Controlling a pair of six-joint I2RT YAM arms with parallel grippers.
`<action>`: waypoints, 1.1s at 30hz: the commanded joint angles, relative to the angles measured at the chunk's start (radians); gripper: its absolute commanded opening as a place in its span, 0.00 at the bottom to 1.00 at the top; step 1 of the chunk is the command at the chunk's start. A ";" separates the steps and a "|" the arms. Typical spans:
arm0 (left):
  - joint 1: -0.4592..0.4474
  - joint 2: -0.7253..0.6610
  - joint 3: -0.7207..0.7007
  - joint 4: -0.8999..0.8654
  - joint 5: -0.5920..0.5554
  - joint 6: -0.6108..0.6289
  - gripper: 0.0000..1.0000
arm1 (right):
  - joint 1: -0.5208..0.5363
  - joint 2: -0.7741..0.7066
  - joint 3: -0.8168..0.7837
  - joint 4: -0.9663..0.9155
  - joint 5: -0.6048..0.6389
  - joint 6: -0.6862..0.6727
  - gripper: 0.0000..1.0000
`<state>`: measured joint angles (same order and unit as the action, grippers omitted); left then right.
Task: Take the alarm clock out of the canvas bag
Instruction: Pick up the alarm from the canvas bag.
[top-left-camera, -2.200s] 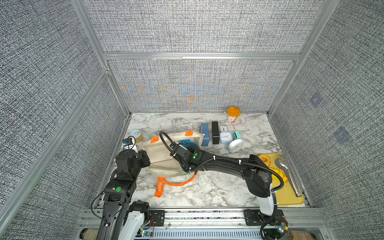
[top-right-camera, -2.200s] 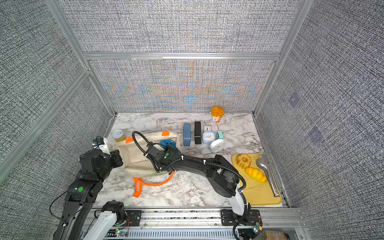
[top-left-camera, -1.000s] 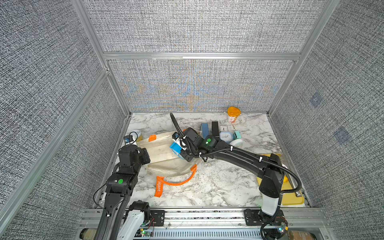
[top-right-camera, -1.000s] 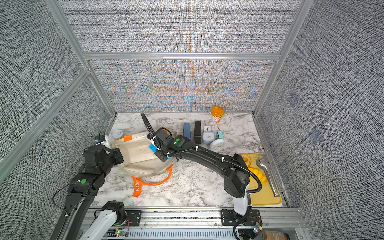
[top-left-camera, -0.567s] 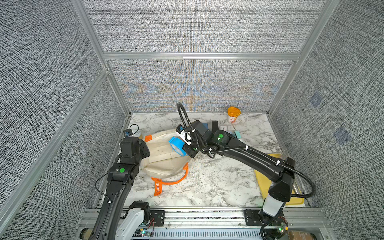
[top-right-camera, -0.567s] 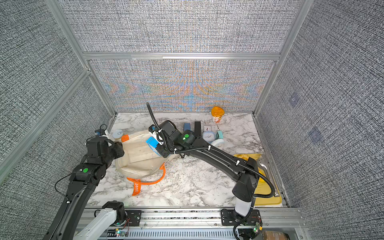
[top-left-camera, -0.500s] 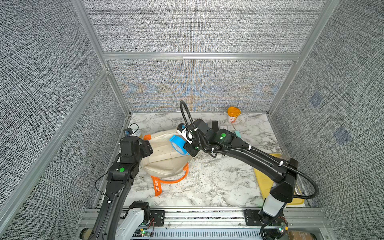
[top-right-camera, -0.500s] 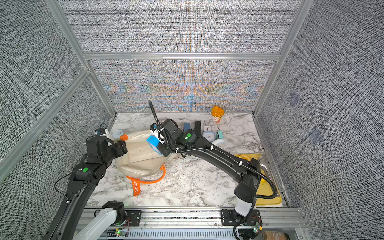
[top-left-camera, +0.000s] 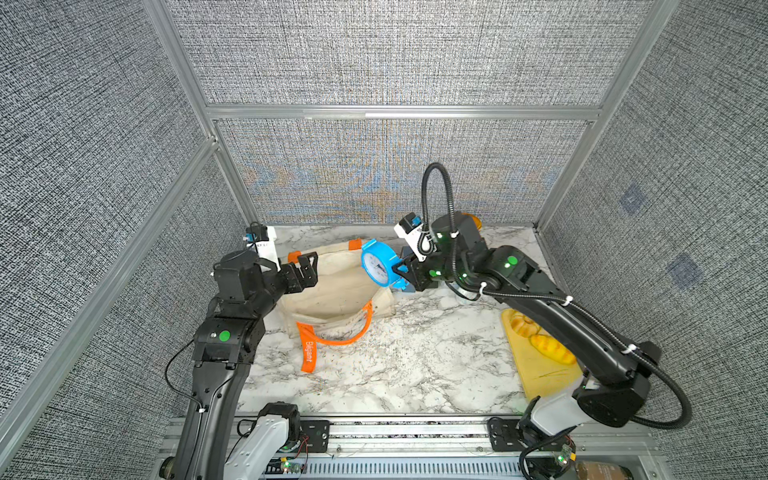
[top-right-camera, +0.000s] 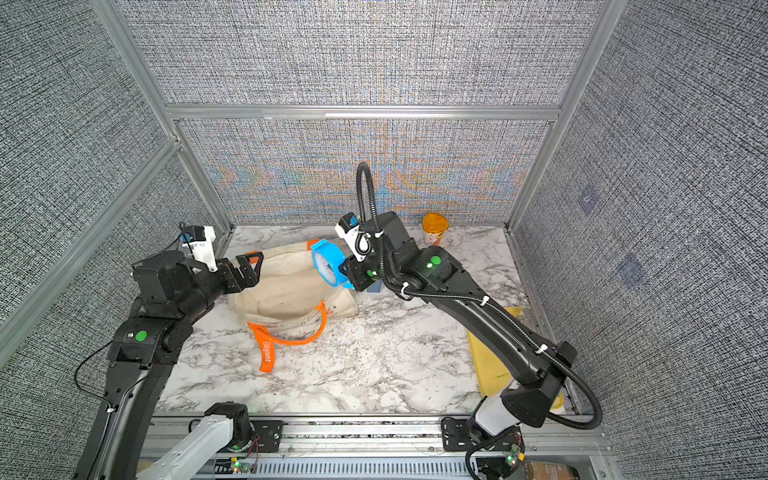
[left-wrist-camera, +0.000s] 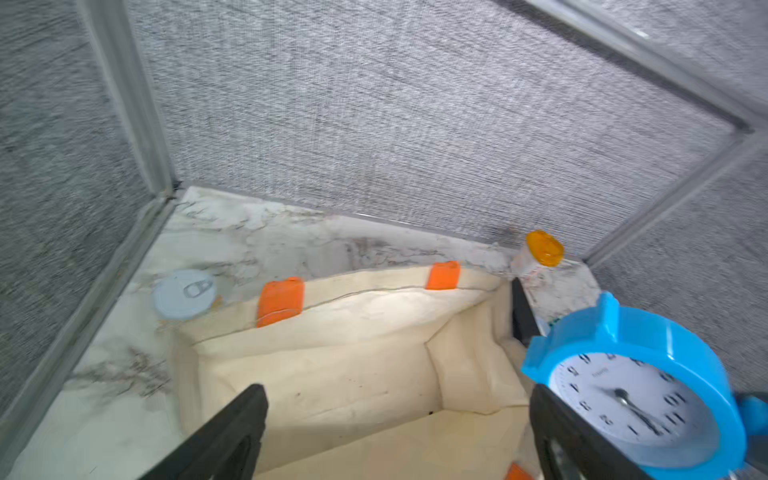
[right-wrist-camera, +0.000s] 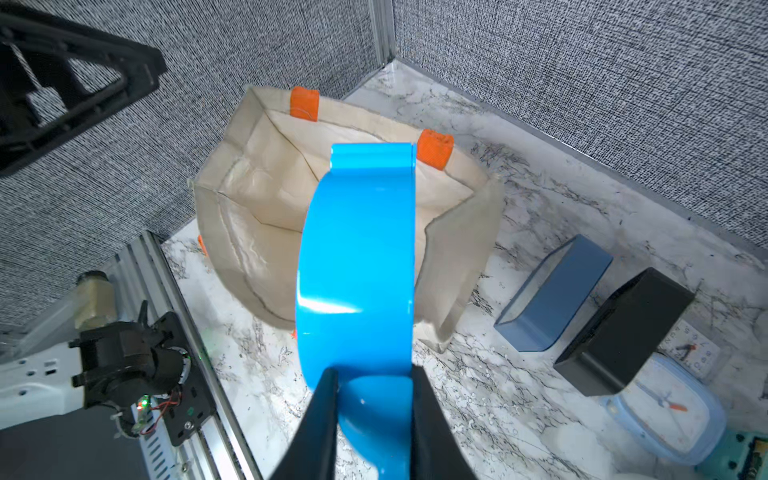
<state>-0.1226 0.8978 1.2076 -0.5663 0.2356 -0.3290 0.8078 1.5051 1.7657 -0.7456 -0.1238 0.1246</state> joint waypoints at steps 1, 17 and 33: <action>0.001 0.027 0.019 0.100 0.267 0.008 0.99 | -0.046 -0.043 -0.007 -0.002 -0.109 0.045 0.00; -0.131 0.036 -0.284 0.709 0.816 -0.266 0.99 | -0.269 -0.259 -0.169 -0.095 -0.621 0.104 0.00; -0.275 0.202 -0.329 0.936 1.050 -0.462 0.99 | -0.273 -0.205 -0.152 -0.154 -0.855 0.112 0.00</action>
<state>-0.3798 1.0946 0.8753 0.3611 1.2343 -0.7956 0.5358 1.2850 1.6058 -0.9085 -0.9138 0.2390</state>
